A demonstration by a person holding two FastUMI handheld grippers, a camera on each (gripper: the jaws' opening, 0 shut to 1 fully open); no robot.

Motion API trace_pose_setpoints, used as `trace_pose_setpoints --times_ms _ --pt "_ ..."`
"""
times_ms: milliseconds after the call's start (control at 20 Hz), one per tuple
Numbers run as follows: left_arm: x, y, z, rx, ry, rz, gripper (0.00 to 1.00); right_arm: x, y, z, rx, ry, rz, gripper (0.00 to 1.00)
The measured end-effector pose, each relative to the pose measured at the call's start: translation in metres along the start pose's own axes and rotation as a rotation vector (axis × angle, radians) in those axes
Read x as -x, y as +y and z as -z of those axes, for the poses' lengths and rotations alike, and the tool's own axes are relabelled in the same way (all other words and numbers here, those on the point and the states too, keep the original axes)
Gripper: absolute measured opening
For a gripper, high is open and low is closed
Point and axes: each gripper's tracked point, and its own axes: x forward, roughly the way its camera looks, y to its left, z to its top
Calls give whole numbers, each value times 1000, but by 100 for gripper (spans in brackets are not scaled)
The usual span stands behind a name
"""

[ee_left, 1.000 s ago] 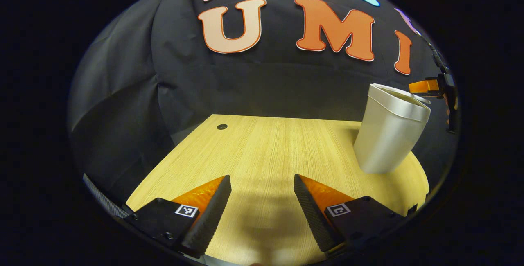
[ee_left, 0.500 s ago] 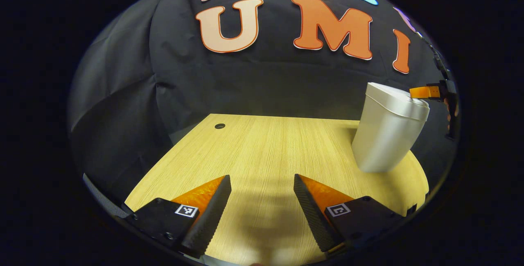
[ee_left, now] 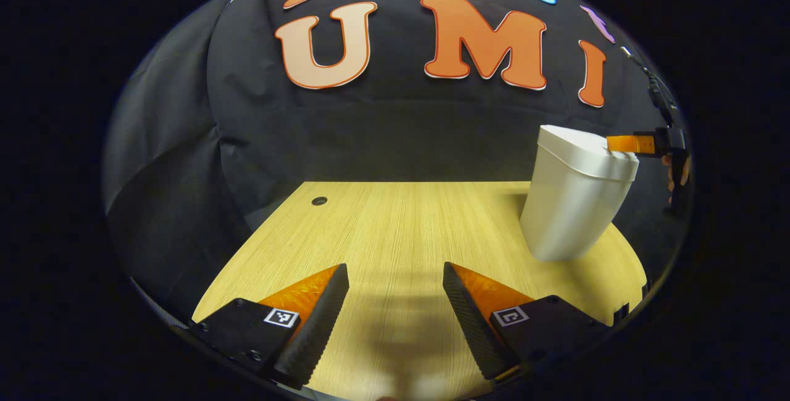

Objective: Press the lid of the desktop garbage bin to open it, pick up the crumpled paper on the desktop and throw it into the bin, then pick up the pop can on the desktop and drop it into the bin, and finally close the garbage bin lid.

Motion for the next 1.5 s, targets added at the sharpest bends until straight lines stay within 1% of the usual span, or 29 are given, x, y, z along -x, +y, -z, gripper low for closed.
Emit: trace_pose_setpoints --times_ms 150,200,250,350,550,650,800,900,950,1100,1150,1250,1500 --pt "-5 1 -19 -26 -29 48 98 -2 2 2 -44 25 33 56" --pt "-6 4 -26 -38 -41 60 98 0 1 3 -44 25 50 54" --pt "-6 7 -34 -47 -54 73 98 0 2 1 -36 9 67 49" --pt "-4 15 -48 -60 -79 86 98 3 2 -1 -21 -9 96 48" --pt "-2 33 -83 -79 -146 98 98 7 4 -1 -65 6 146 48" --pt "0 37 -100 -86 -181 104 98 10 8 -1 -70 10 149 48" --pt "-2 41 -120 -108 -221 111 98 20 31 -12 -62 -42 138 49" --pt "2 42 -136 -128 -259 107 98 24 43 -18 -33 -64 121 57" --pt "5 42 -144 -136 -280 112 98 26 47 -22 -20 -77 116 64" --pt "14 41 -166 -154 -354 115 96 39 65 -40 -17 -142 93 71" --pt "17 40 -173 -167 -377 111 97 41 72 -45 -14 -163 82 76" --pt "23 40 -179 -185 -412 101 98 44 81 -48 24 -186 75 80" --pt "37 45 -190 -165 -483 80 100 59 107 -65 75 -278 52 81"
